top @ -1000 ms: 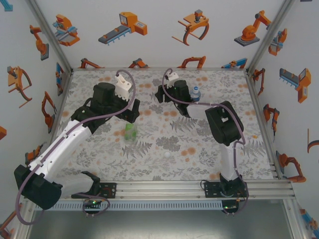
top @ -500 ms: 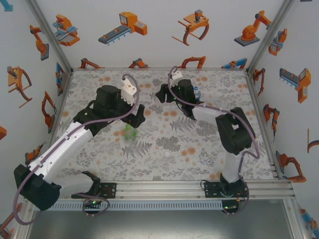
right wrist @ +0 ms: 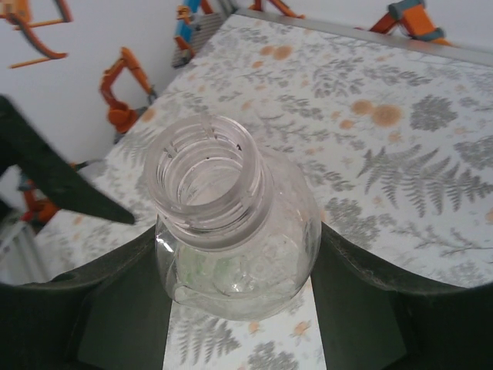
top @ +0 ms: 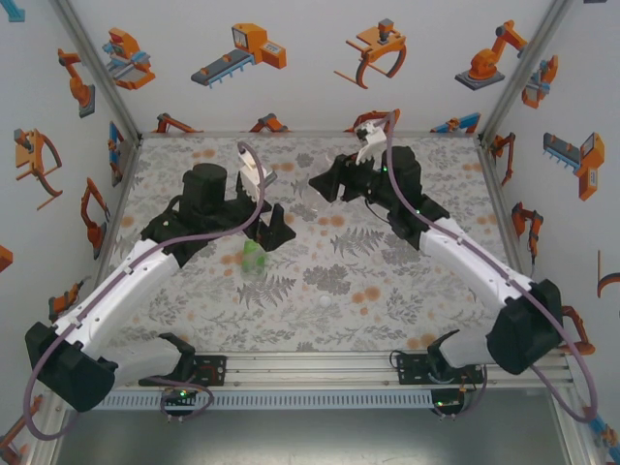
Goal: Screw on the bottle caps
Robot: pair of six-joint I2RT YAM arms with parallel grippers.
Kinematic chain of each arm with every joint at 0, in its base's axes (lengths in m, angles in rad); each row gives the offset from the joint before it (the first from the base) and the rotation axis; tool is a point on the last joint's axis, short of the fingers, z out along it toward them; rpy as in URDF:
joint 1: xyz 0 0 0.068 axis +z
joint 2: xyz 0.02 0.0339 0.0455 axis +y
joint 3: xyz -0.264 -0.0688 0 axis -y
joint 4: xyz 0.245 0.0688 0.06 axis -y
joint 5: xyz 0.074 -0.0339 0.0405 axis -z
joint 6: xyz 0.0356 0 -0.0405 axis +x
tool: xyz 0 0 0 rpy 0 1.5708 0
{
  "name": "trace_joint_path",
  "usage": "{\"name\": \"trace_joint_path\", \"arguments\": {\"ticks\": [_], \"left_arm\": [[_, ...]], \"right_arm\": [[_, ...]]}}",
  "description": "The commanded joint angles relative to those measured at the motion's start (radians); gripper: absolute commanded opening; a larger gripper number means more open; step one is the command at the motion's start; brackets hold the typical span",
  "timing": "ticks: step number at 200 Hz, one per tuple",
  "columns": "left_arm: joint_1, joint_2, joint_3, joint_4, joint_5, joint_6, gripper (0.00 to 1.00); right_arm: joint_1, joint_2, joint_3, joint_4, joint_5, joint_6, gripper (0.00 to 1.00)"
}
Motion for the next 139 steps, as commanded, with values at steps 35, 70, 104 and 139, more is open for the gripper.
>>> {"name": "trace_joint_path", "arguments": {"ticks": [35,70,104,139], "left_arm": [[-0.019,-0.01,0.002,0.178,0.148,-0.113,0.98],[-0.046,0.03,0.033,0.194,0.158,-0.122,0.99],[-0.082,0.089,0.076,0.207,0.216,-0.139,0.97],[-0.098,0.125,0.079,0.247,0.254,-0.183,0.89]], "right_arm": [[0.034,-0.143,0.006,-0.183,-0.079,0.209,0.29],[0.07,-0.168,0.0,-0.207,-0.079,0.297,0.26],[0.109,-0.177,0.01,-0.219,-0.018,0.334,0.25],[0.12,-0.184,0.008,-0.191,0.02,0.372,0.25]]}}
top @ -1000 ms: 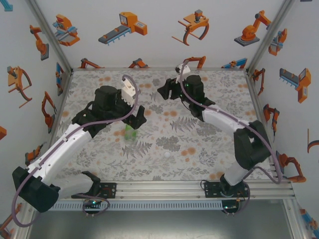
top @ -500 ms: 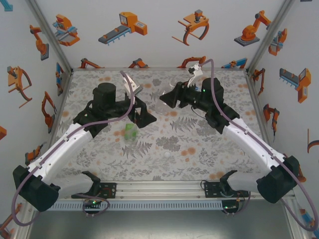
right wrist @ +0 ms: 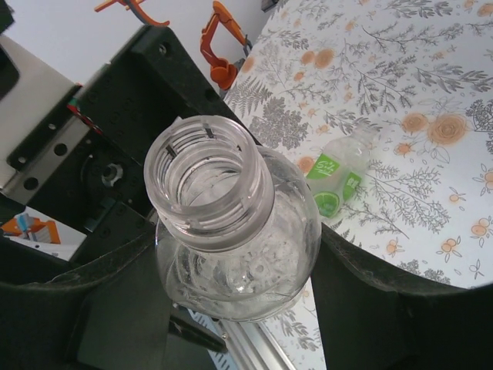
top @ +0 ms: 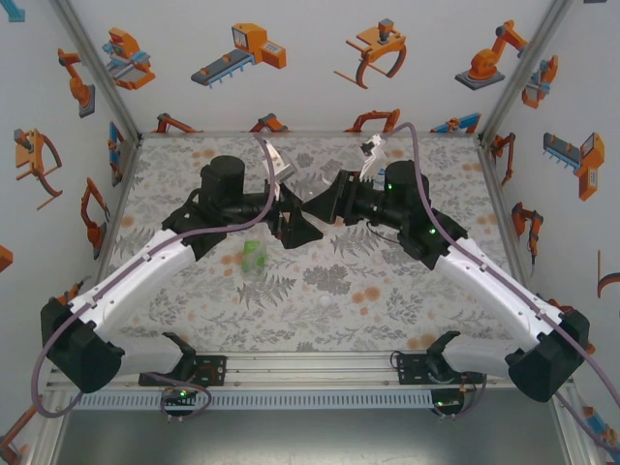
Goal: Screw on the bottle caps
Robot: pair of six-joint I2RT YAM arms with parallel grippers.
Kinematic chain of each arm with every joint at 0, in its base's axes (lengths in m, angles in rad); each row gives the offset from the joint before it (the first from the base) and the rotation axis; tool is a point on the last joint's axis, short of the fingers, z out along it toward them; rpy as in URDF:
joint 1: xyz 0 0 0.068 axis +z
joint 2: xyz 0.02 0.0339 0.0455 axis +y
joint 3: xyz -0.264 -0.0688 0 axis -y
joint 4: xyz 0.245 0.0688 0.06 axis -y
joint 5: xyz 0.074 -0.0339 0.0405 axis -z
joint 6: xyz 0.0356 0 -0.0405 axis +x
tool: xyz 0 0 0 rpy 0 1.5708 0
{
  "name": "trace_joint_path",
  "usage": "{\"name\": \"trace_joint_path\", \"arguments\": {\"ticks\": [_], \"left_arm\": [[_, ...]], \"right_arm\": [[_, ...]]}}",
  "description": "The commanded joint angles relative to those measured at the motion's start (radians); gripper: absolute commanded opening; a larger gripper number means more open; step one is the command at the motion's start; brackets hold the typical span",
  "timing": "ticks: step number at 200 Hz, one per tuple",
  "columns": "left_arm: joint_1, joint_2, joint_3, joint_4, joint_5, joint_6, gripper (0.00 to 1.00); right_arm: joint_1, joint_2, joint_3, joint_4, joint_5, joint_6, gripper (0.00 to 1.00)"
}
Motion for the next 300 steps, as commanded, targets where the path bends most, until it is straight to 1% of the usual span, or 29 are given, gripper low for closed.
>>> {"name": "trace_joint_path", "arguments": {"ticks": [1,38,70,117,207,229,252,259,267,279,289,300], "left_arm": [[-0.009,0.012,0.029,0.059,0.053,-0.047,0.88],[-0.012,0.019,-0.006,0.128,0.052,-0.099,0.82],[-0.011,0.023,-0.011,0.124,0.053,-0.1,0.75],[-0.011,0.021,-0.019,0.085,0.065,-0.081,0.74],[-0.011,0.035,-0.014,0.065,0.069,-0.075,0.65],[-0.011,0.04,-0.012,0.067,0.072,-0.078,0.61],[-0.011,0.04,-0.007,0.052,0.063,-0.071,0.52],[-0.011,0.04,-0.005,0.042,0.062,-0.065,0.5],[-0.01,0.038,-0.002,0.027,0.058,-0.055,0.48],[-0.009,0.035,0.004,0.002,0.048,-0.035,0.45],[-0.006,0.031,0.009,-0.024,0.046,-0.015,0.43],[-0.003,0.027,0.018,-0.056,0.041,0.007,0.41]], "right_arm": [[0.008,-0.03,0.01,0.027,0.043,0.056,0.25],[0.017,-0.035,0.015,0.047,0.053,0.062,0.25],[0.028,-0.038,0.012,0.054,0.055,0.062,0.24],[0.033,-0.052,0.015,0.059,0.079,0.051,0.24],[0.039,-0.048,0.013,0.088,0.063,0.042,0.24],[0.039,-0.046,0.013,0.092,0.059,0.042,0.24],[0.039,-0.044,0.011,0.093,0.057,0.04,0.25],[0.039,-0.044,0.009,0.091,0.059,0.037,0.27],[0.039,-0.045,0.012,0.087,0.062,0.028,0.33],[0.039,-0.052,0.015,0.072,0.072,0.004,0.45],[0.039,-0.062,0.022,0.053,0.09,-0.024,0.57],[0.039,-0.074,0.031,0.028,0.104,-0.075,0.66]]}}
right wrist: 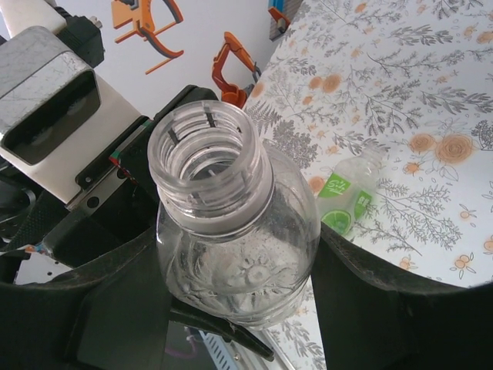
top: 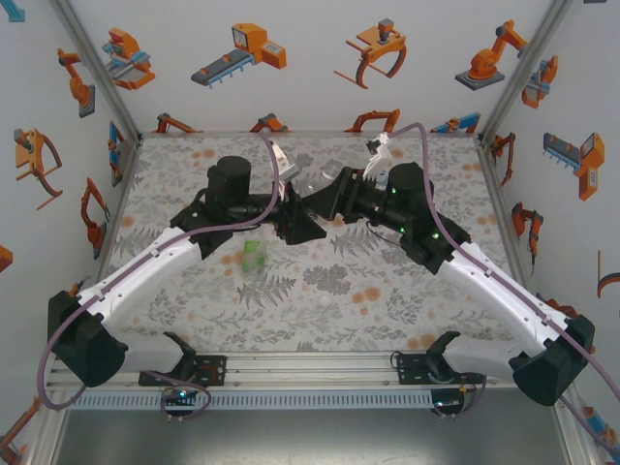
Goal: Screw on the bottle caps
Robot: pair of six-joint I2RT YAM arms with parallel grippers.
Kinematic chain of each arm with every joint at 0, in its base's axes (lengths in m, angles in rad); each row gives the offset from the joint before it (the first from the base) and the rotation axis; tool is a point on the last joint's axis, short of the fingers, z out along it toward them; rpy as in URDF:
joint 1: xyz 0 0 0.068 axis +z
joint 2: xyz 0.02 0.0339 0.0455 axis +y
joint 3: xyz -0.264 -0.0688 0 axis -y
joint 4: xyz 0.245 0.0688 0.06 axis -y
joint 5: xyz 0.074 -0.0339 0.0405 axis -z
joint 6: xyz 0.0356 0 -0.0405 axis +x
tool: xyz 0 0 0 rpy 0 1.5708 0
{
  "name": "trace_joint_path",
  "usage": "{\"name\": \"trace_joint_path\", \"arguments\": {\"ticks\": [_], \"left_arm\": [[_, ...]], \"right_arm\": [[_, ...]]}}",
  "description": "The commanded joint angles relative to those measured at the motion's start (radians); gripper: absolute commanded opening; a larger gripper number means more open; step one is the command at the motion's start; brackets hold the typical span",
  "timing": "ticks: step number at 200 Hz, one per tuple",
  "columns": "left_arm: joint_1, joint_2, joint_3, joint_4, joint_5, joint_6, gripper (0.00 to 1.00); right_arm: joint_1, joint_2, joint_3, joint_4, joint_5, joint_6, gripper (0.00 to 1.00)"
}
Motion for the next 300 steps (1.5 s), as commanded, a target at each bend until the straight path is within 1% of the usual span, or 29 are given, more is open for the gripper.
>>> {"name": "trace_joint_path", "arguments": {"ticks": [1,16,22,26,38,44,61,71,83,97,108,120,130,139,158,178,199,215,230,247,257,268,278,284,295,300], "left_arm": [[0.006,-0.004,0.028,-0.105,-0.02,0.064,0.41],[0.011,-0.009,0.04,-0.15,-0.02,0.105,0.38],[0.014,-0.012,0.046,-0.171,-0.019,0.122,0.37],[0.016,-0.013,0.049,-0.184,-0.019,0.133,0.35],[0.02,-0.018,0.061,-0.226,-0.015,0.172,0.33],[0.021,-0.023,0.066,-0.243,-0.009,0.192,0.32],[0.023,-0.038,0.071,-0.282,0.023,0.253,0.3],[0.024,-0.048,0.07,-0.304,0.052,0.304,0.29],[0.025,-0.06,0.072,-0.335,0.061,0.349,0.27],[0.025,-0.07,0.083,-0.395,0.076,0.433,0.25],[0.026,-0.074,0.094,-0.448,0.099,0.511,0.23],[0.025,-0.085,0.096,-0.486,0.127,0.578,0.21],[0.026,-0.096,0.089,-0.493,0.151,0.621,0.21],[0.025,-0.106,0.081,-0.481,0.166,0.633,0.21],[0.024,-0.115,0.07,-0.423,0.184,0.602,0.22],[0.023,-0.109,0.064,-0.363,0.216,0.555,0.23],[0.018,-0.098,0.054,-0.308,0.232,0.509,0.23],[0.014,-0.093,0.037,-0.251,0.233,0.465,0.24],[0.011,-0.089,0.017,-0.184,0.234,0.414,0.25],[0.011,-0.088,-0.001,-0.122,0.235,0.368,0.27],[0.011,-0.086,-0.009,-0.096,0.233,0.35,0.28],[0.009,-0.081,-0.011,-0.082,0.23,0.338,0.32],[0.01,-0.074,-0.01,-0.075,0.226,0.325,0.42],[0.01,-0.069,-0.008,-0.072,0.224,0.318,0.48],[0.009,-0.061,-0.005,-0.07,0.22,0.309,0.54],[0.01,-0.059,-0.003,-0.069,0.22,0.304,0.56]], "right_arm": [[0.008,-0.044,0.033,-0.008,0.037,-0.099,0.67],[0.005,-0.066,0.045,-0.033,0.058,-0.17,0.8],[0.003,-0.074,0.046,-0.036,0.061,-0.191,0.83],[0.0,-0.082,0.045,-0.035,0.059,-0.209,0.87],[-0.009,-0.098,0.047,-0.031,0.04,-0.244,0.93],[-0.015,-0.104,0.046,-0.029,0.025,-0.253,0.99],[-0.032,-0.123,0.031,0.001,-0.017,-0.258,0.99],[-0.047,-0.132,0.011,0.056,-0.088,-0.264,0.99],[-0.062,-0.14,-0.017,0.126,-0.177,-0.273,0.99],[-0.067,-0.143,-0.03,0.145,-0.199,-0.281,0.99],[-0.067,-0.138,-0.037,0.15,-0.211,-0.286,0.95],[-0.068,-0.128,-0.053,0.192,-0.256,-0.28,0.89],[-0.067,-0.118,-0.079,0.269,-0.306,-0.257,0.85],[-0.068,-0.108,-0.108,0.36,-0.354,-0.224,0.83],[-0.068,-0.08,-0.174,0.577,-0.433,-0.154,0.81],[-0.068,-0.048,-0.213,0.722,-0.473,-0.101,0.78],[-0.067,-0.028,-0.217,0.738,-0.47,-0.094,0.67],[-0.067,-0.02,-0.221,0.751,-0.472,-0.091,0.65],[-0.067,-0.015,-0.223,0.755,-0.482,-0.09,0.65],[-0.067,-0.018,-0.229,0.755,-0.477,-0.092,0.58],[-0.067,-0.021,-0.233,0.756,-0.471,-0.093,0.53],[-0.067,-0.024,-0.237,0.754,-0.463,-0.094,0.45],[-0.067,-0.025,-0.24,0.756,-0.456,-0.093,0.4],[-0.067,-0.025,-0.24,0.755,-0.454,-0.093,0.32],[-0.067,-0.026,-0.239,0.755,-0.451,-0.089,0.2],[-0.067,-0.026,-0.237,0.752,-0.449,-0.087,0.17]]}}
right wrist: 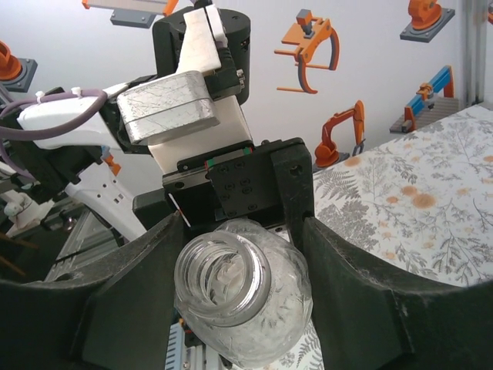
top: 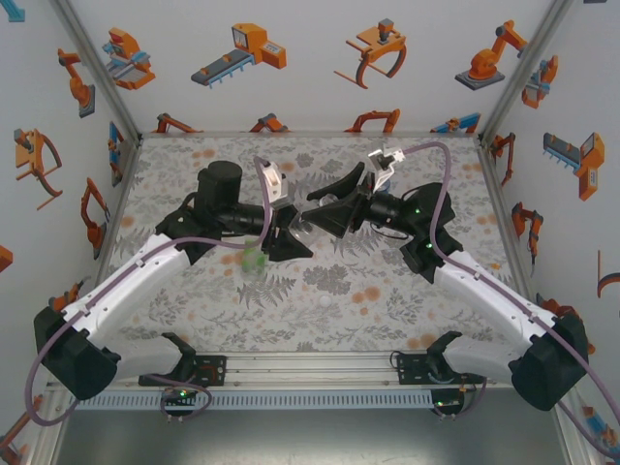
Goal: Screw on the bottle caps
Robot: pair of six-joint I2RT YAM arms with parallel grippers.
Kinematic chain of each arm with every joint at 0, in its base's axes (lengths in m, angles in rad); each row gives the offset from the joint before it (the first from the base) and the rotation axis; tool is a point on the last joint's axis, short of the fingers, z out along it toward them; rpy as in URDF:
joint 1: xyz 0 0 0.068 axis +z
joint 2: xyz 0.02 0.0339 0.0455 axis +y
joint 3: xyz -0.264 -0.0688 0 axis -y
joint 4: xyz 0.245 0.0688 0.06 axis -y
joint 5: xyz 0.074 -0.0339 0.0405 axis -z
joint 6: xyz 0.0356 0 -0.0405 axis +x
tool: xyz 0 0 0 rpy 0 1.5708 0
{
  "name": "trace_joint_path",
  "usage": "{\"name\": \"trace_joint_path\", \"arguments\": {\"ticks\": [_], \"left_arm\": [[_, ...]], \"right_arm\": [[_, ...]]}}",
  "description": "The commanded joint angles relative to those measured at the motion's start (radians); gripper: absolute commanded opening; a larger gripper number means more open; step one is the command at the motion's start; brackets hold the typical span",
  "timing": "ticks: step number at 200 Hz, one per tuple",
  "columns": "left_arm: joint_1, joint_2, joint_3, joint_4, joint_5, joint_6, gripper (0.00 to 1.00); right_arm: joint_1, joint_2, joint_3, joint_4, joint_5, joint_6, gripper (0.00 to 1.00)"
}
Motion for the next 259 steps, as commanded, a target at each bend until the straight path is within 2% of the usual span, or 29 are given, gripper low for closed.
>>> {"name": "trace_joint_path", "arguments": {"ticks": [1,36,84,144,152,170,190,210,259], "left_arm": [[-0.006,0.017,0.005,0.082,0.018,-0.068,0.56],[-0.008,0.033,0.019,0.08,0.017,-0.084,0.69],[-0.011,0.05,0.026,0.091,0.017,-0.105,0.75],[-0.012,0.056,0.044,0.034,-0.019,-0.079,0.51],[-0.012,0.056,0.052,0.012,-0.03,-0.066,0.5],[-0.011,0.05,0.07,-0.048,-0.06,-0.027,0.46],[-0.003,0.046,0.091,-0.119,-0.092,0.021,0.42],[0.014,0.042,0.11,-0.19,-0.108,0.067,0.37],[0.069,0.053,0.166,-0.391,-0.135,0.198,0.22]], "right_arm": [[0.005,-0.009,-0.011,0.037,-0.008,0.005,0.16],[0.005,-0.015,-0.008,0.022,0.018,0.01,0.05],[0.005,-0.037,-0.014,-0.001,0.044,-0.012,0.02],[0.005,-0.052,-0.007,-0.045,0.063,-0.033,0.03],[0.005,-0.054,-0.007,-0.058,0.068,-0.04,0.06],[0.004,-0.062,0.005,-0.11,0.088,-0.067,0.36],[0.004,-0.084,0.022,-0.203,0.126,-0.119,0.53],[0.004,-0.114,0.046,-0.314,0.175,-0.19,0.59],[0.004,-0.188,0.085,-0.552,0.318,-0.328,0.59]]}}
